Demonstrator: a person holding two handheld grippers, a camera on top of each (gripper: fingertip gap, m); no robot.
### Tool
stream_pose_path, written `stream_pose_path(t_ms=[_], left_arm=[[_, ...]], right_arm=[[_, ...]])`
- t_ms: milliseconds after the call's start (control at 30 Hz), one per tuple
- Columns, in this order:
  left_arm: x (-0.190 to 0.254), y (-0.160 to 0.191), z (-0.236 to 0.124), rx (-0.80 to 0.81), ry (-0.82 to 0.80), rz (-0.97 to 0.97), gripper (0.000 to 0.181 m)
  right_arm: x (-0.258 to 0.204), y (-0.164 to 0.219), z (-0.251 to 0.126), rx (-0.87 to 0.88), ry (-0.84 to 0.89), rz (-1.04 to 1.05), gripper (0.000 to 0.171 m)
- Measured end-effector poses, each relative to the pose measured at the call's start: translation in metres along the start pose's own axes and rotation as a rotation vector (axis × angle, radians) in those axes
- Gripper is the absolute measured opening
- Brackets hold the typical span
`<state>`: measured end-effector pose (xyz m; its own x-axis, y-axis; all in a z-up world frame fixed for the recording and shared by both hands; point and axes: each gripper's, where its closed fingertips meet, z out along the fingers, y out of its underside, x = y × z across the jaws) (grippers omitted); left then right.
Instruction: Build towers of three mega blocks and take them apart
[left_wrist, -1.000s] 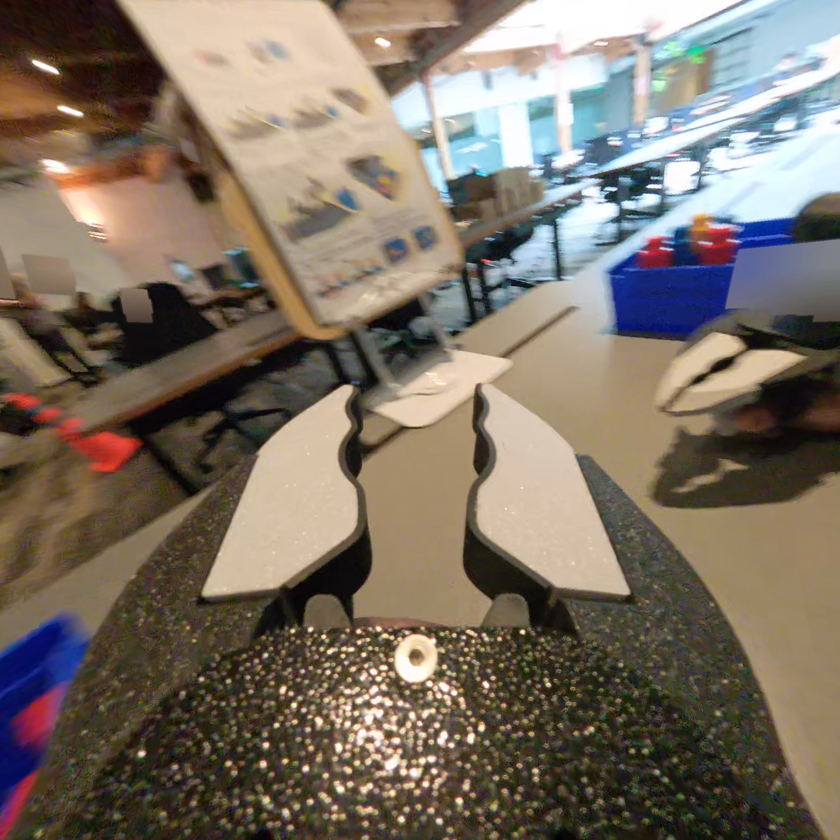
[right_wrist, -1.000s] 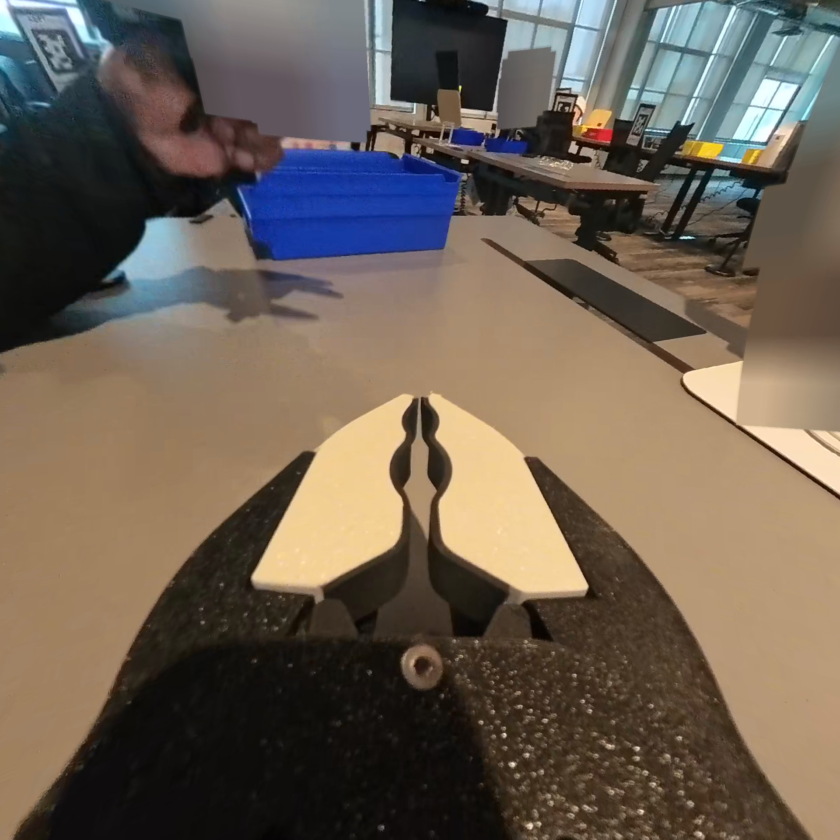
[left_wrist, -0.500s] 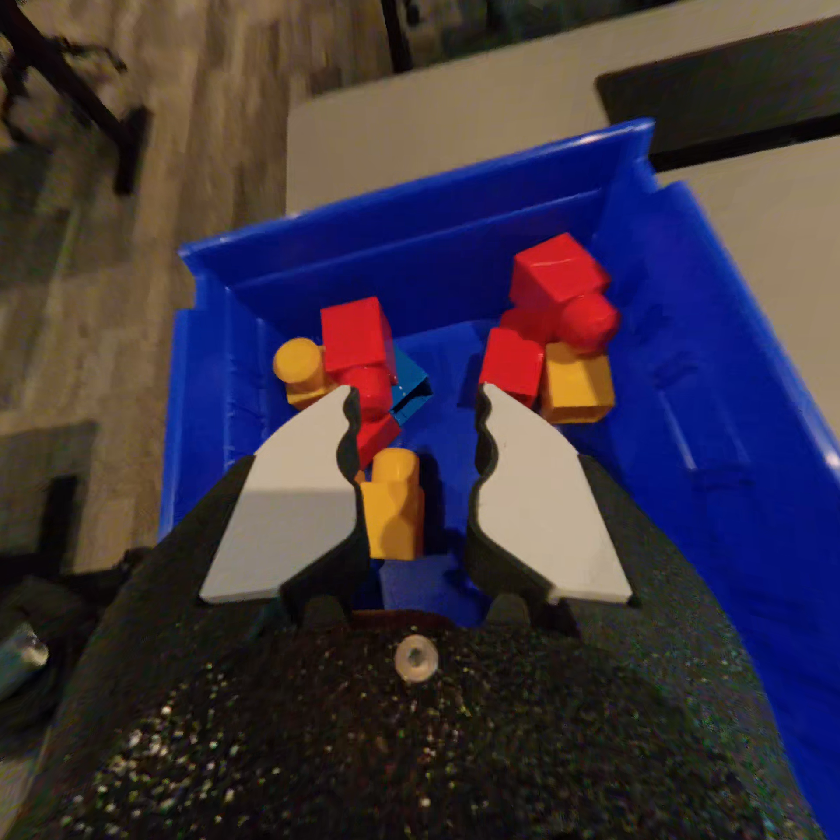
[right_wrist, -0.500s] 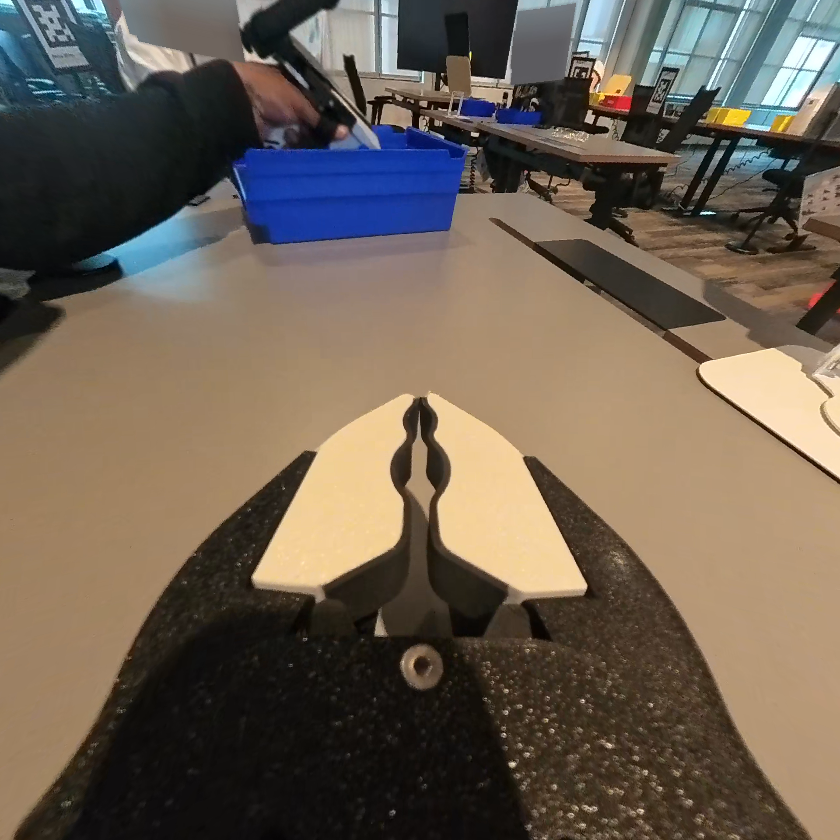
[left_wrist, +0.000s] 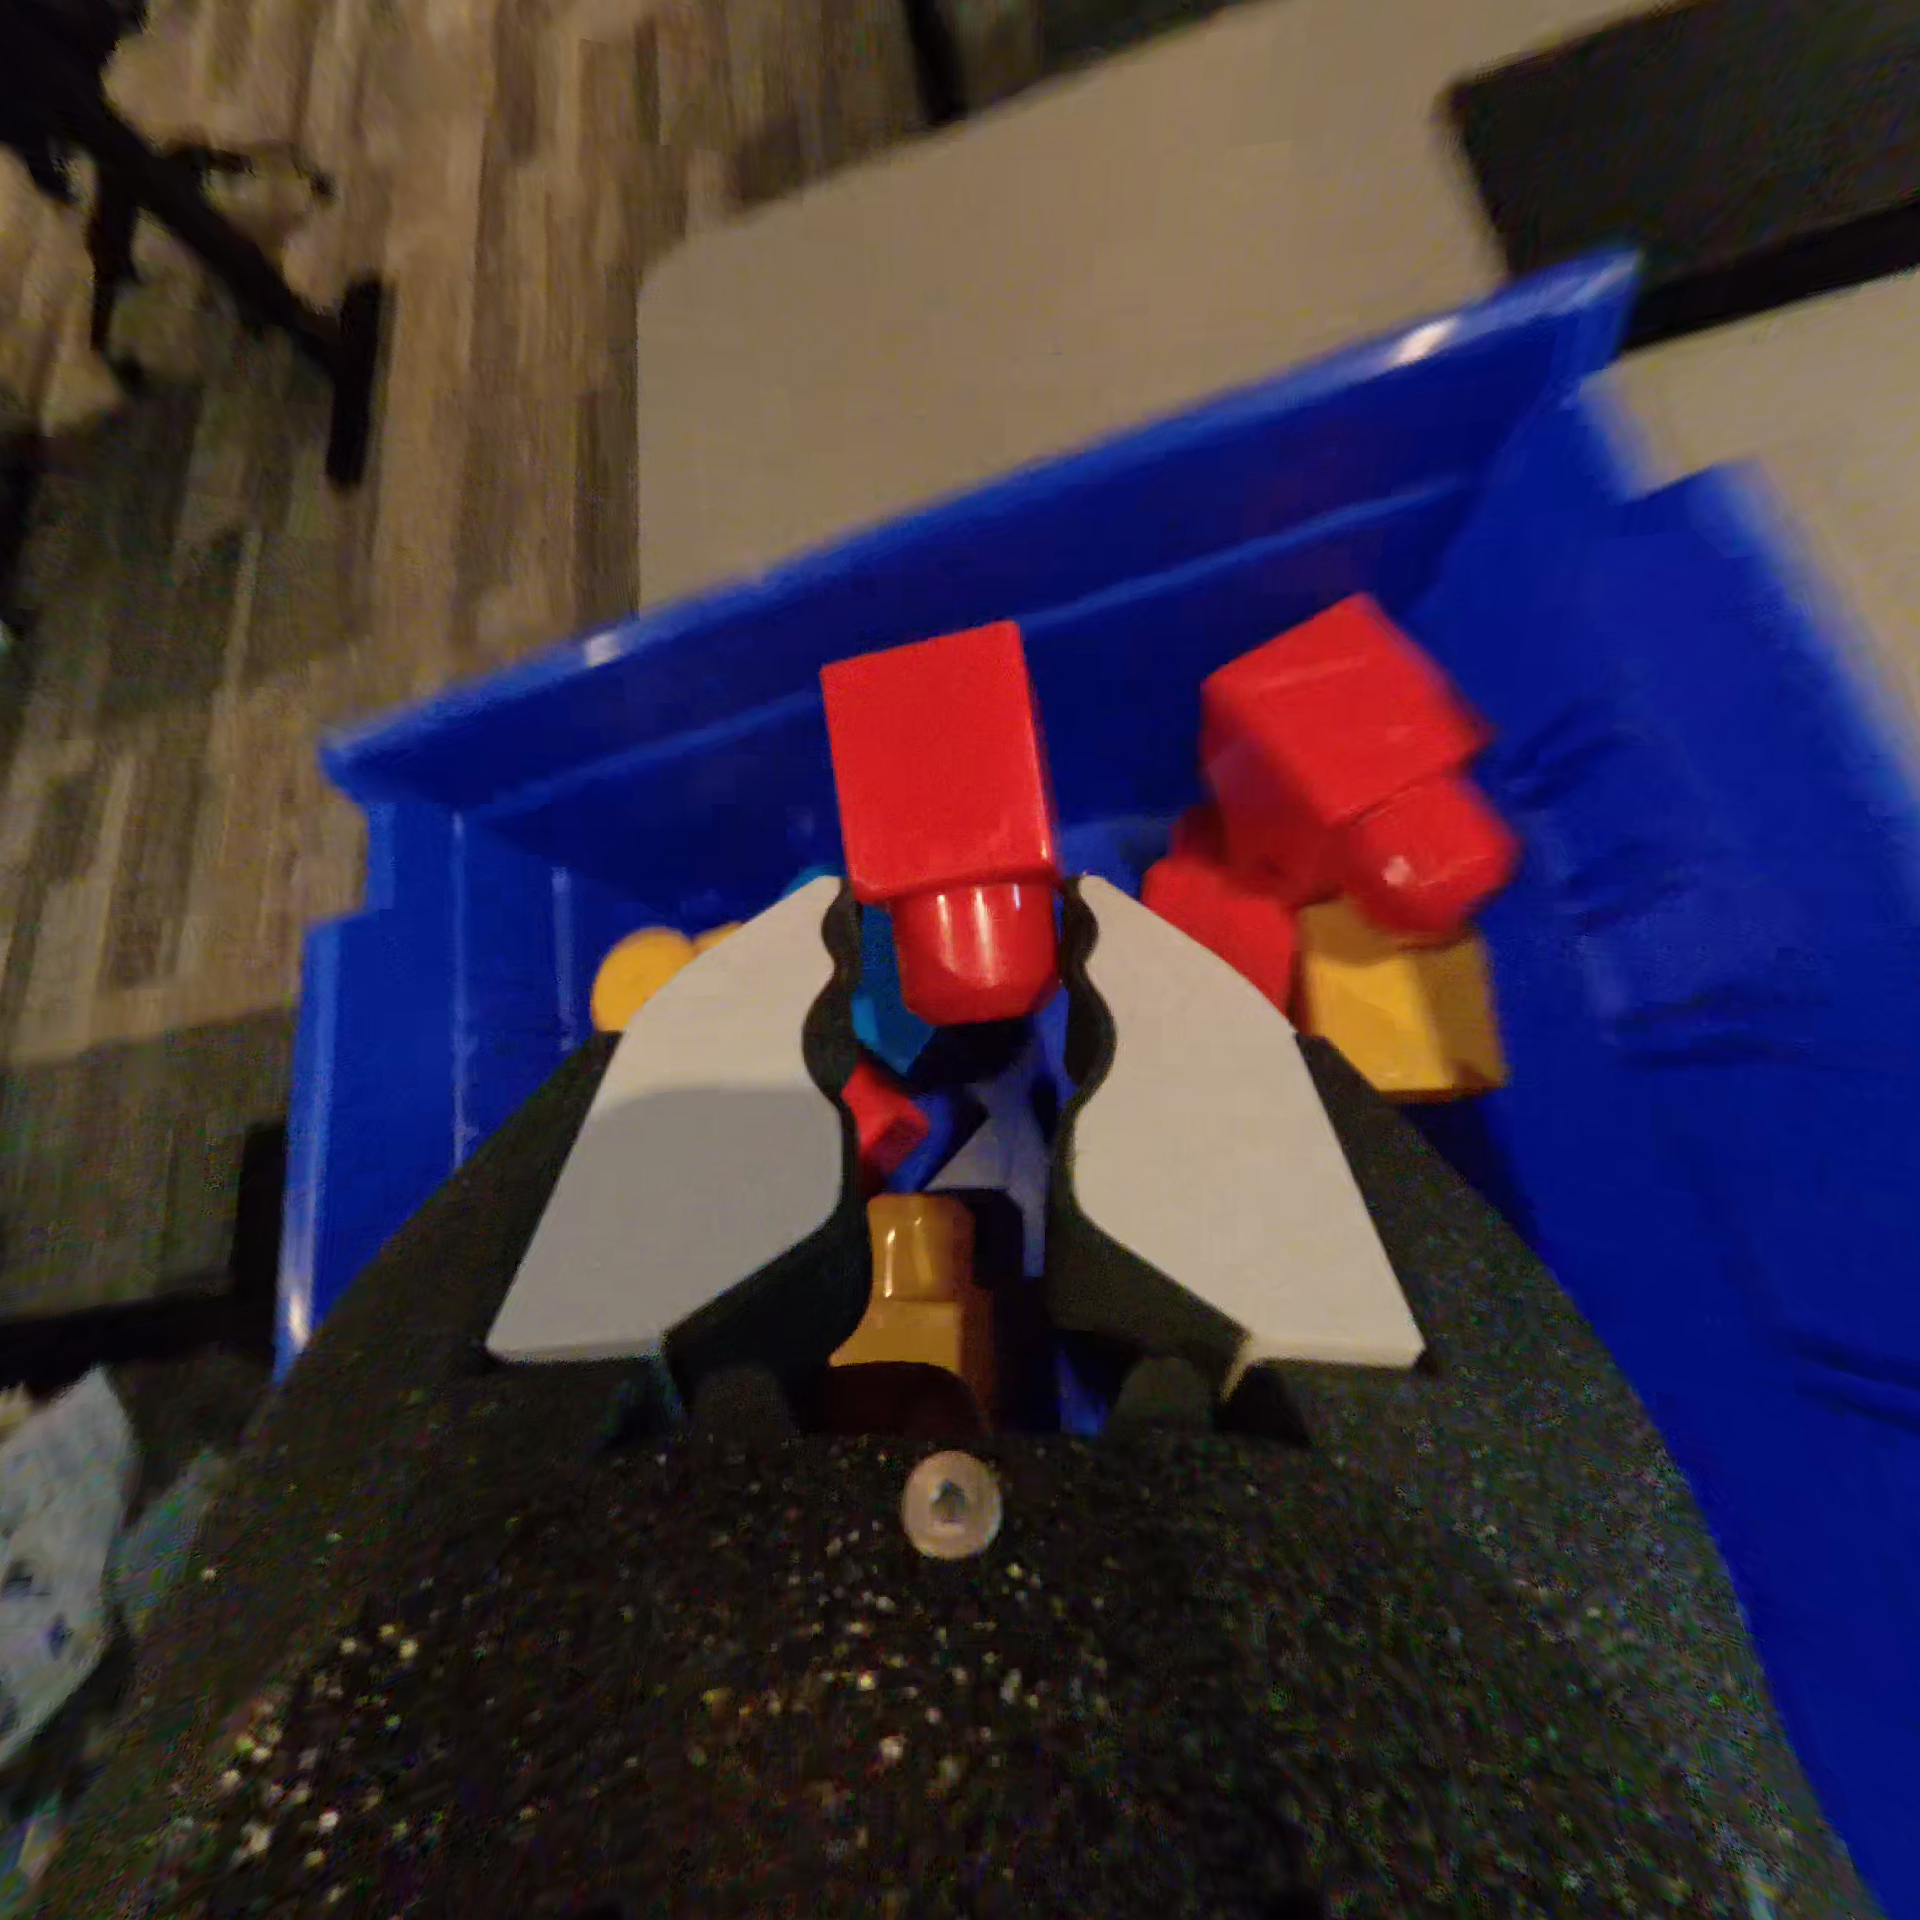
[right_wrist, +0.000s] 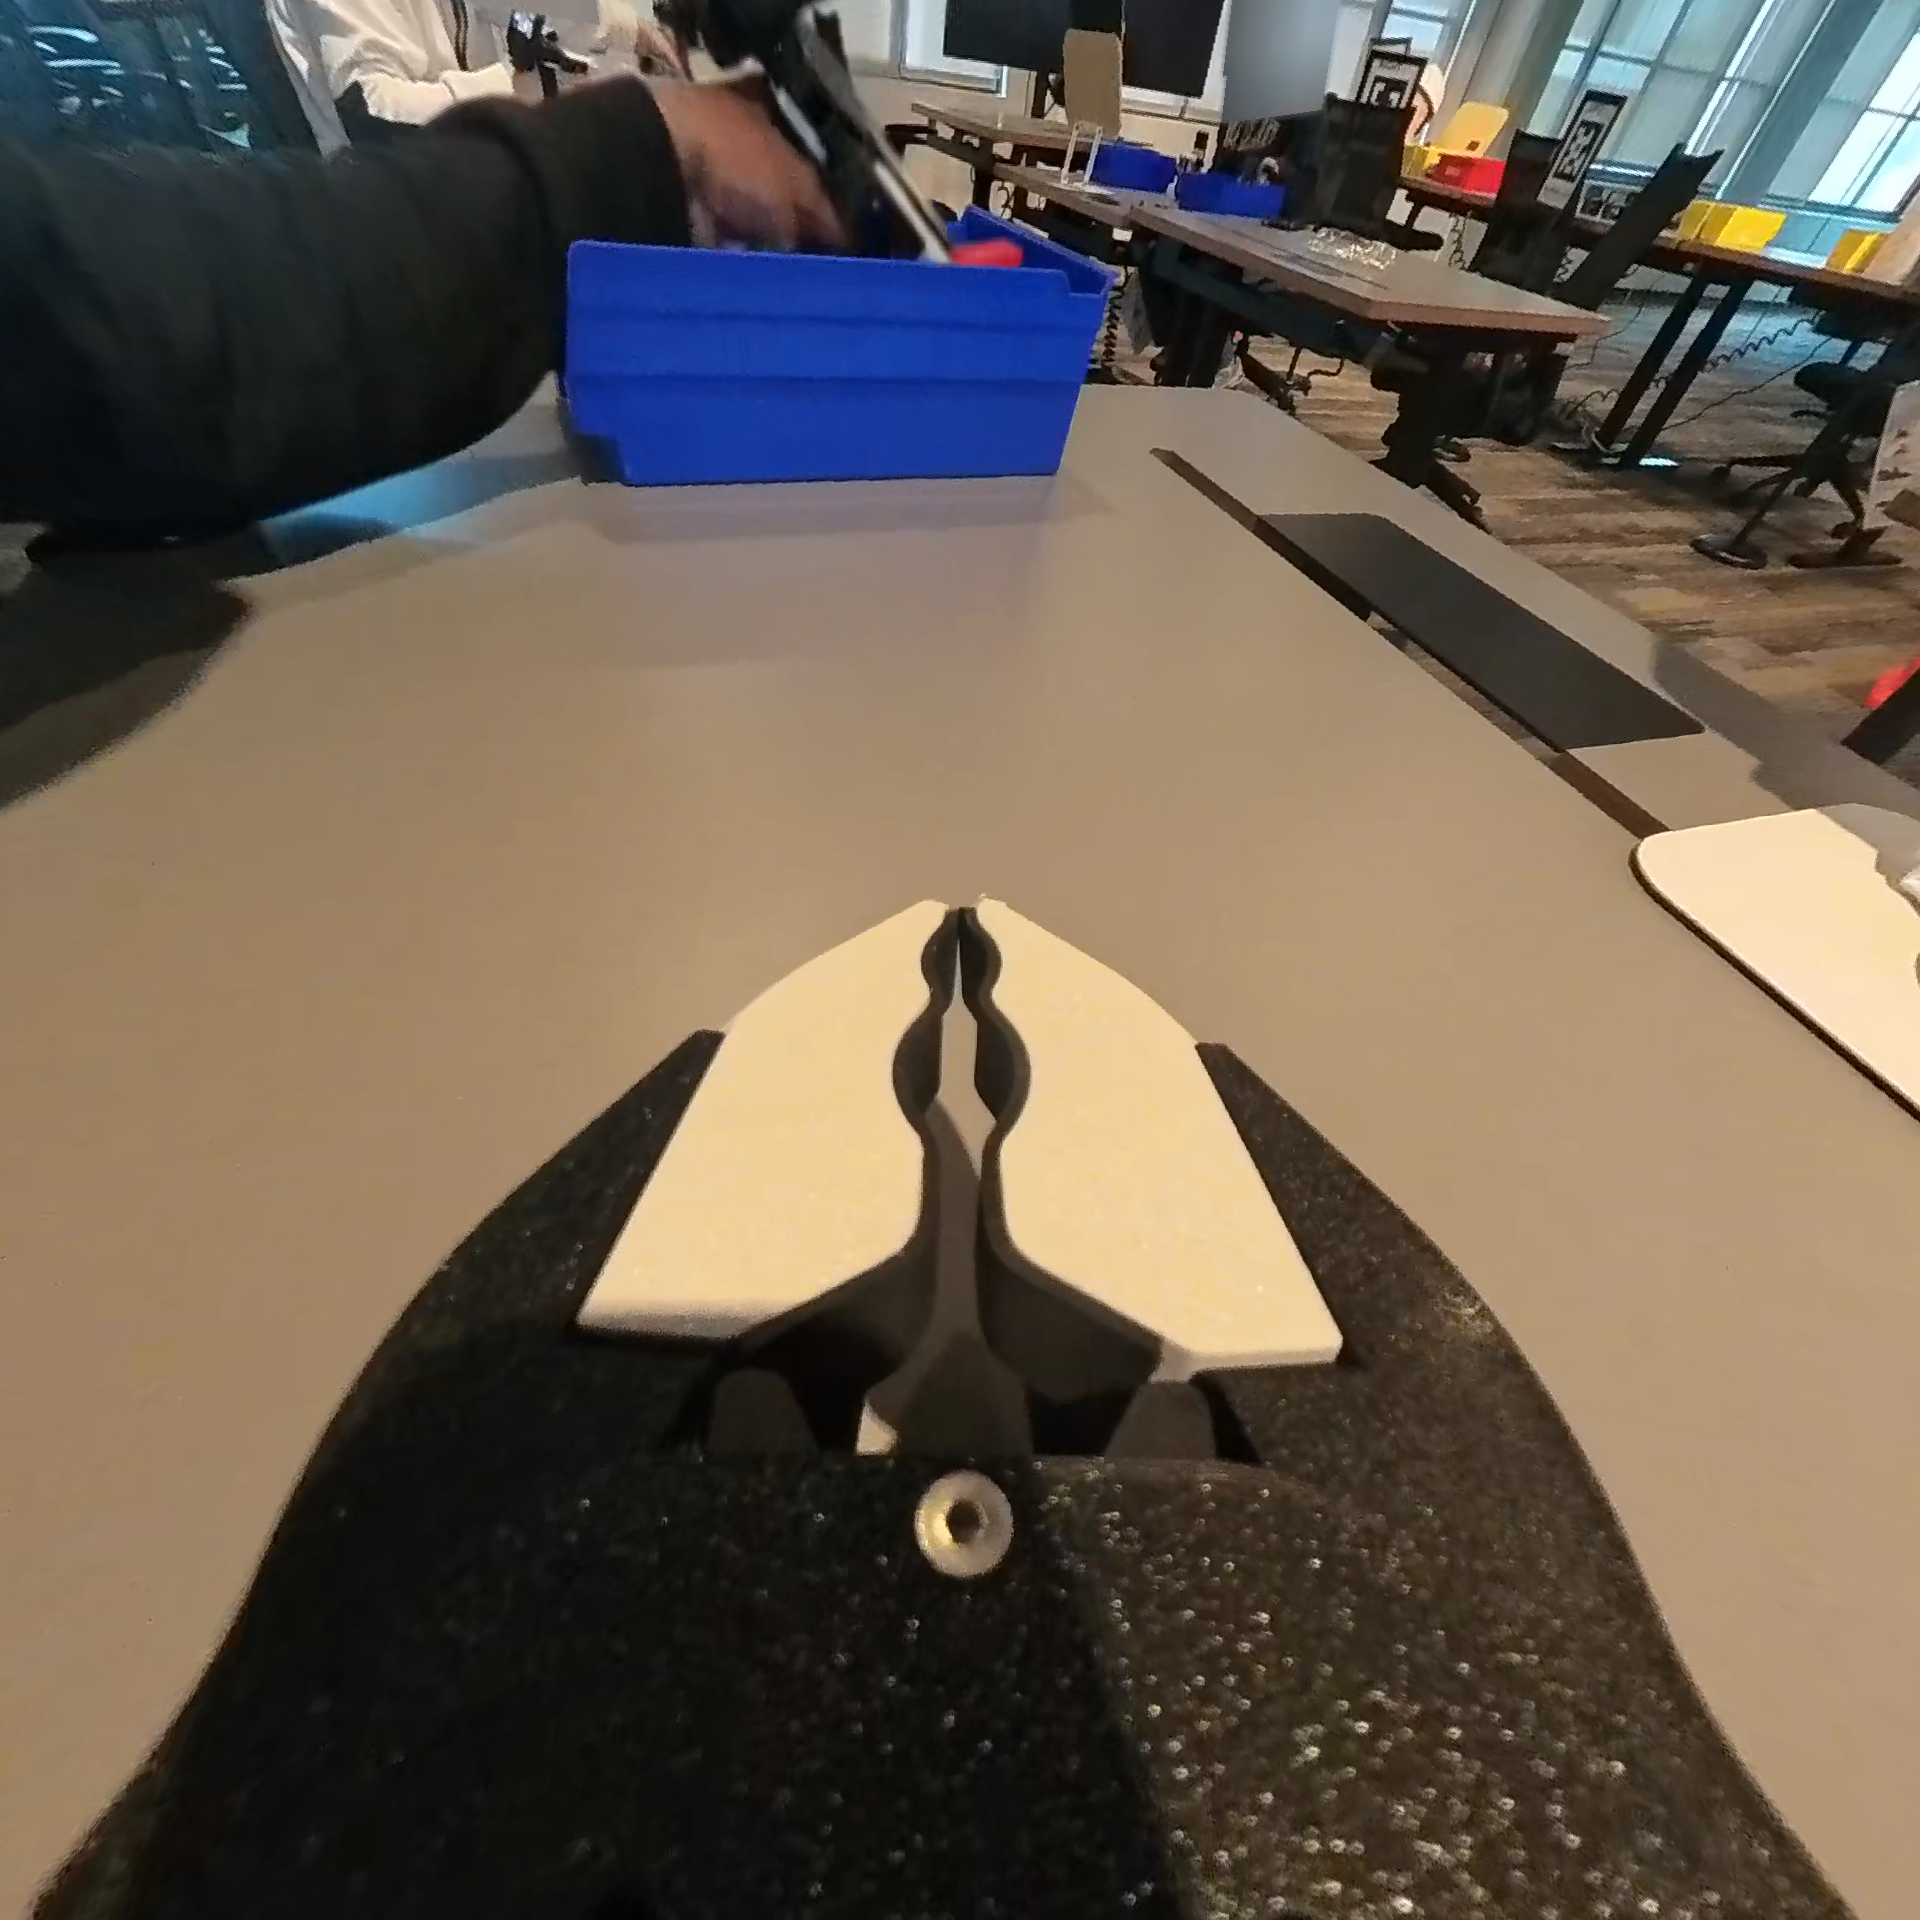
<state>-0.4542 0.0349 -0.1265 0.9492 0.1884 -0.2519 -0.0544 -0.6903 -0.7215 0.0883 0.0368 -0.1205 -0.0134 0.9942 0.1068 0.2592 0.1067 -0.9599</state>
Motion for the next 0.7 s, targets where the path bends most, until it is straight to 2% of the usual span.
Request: stream_pose_path(t_ms=[67, 133, 200, 267, 333, 400, 467, 567, 700], left_arm=[[0.015, -0.032, -0.025, 0.101, 0.045, 0.075, 0.036], [0.053, -0.071, -0.061, 0.235, 0.16, 0.176, 0.037], [0.124, -0.1, -0.098, 0.346, 0.383, 0.313, 0.036], [0.207, -0.103, -0.127, 0.379, 0.61, 0.505, 0.036], [0.289, -0.086, -0.147, 0.345, 0.854, 0.661, 0.036], [0.362, -0.064, -0.163, 0.301, 1.101, 0.726, 0.036], [0.415, -0.032, -0.163, 0.216, 1.253, 0.811, 0.036], [0.455, 0.012, -0.14, 0.074, 1.294, 0.931, 0.036], [0.467, 0.034, -0.122, 0.032, 1.258, 1.013, 0.036]], right_arm=[[-0.001, 0.0, 0.0, 0.0, -0.004, -0.004, 0.0], [-0.002, 0.0, 0.0, -0.001, -0.01, -0.006, 0.0], [-0.002, 0.0, 0.001, -0.003, -0.015, -0.008, 0.0], [-0.004, 0.0, 0.001, -0.006, -0.023, -0.014, 0.0], [-0.005, 0.001, 0.002, -0.011, -0.031, -0.022, 0.0], [-0.007, 0.001, 0.002, -0.009, -0.029, -0.037, 0.0], [-0.007, 0.0, 0.001, 0.001, -0.022, -0.046, 0.0], [-0.006, -0.002, -0.001, 0.014, -0.021, -0.038, 0.0], [-0.004, -0.002, -0.002, 0.022, -0.027, -0.018, 0.0]])
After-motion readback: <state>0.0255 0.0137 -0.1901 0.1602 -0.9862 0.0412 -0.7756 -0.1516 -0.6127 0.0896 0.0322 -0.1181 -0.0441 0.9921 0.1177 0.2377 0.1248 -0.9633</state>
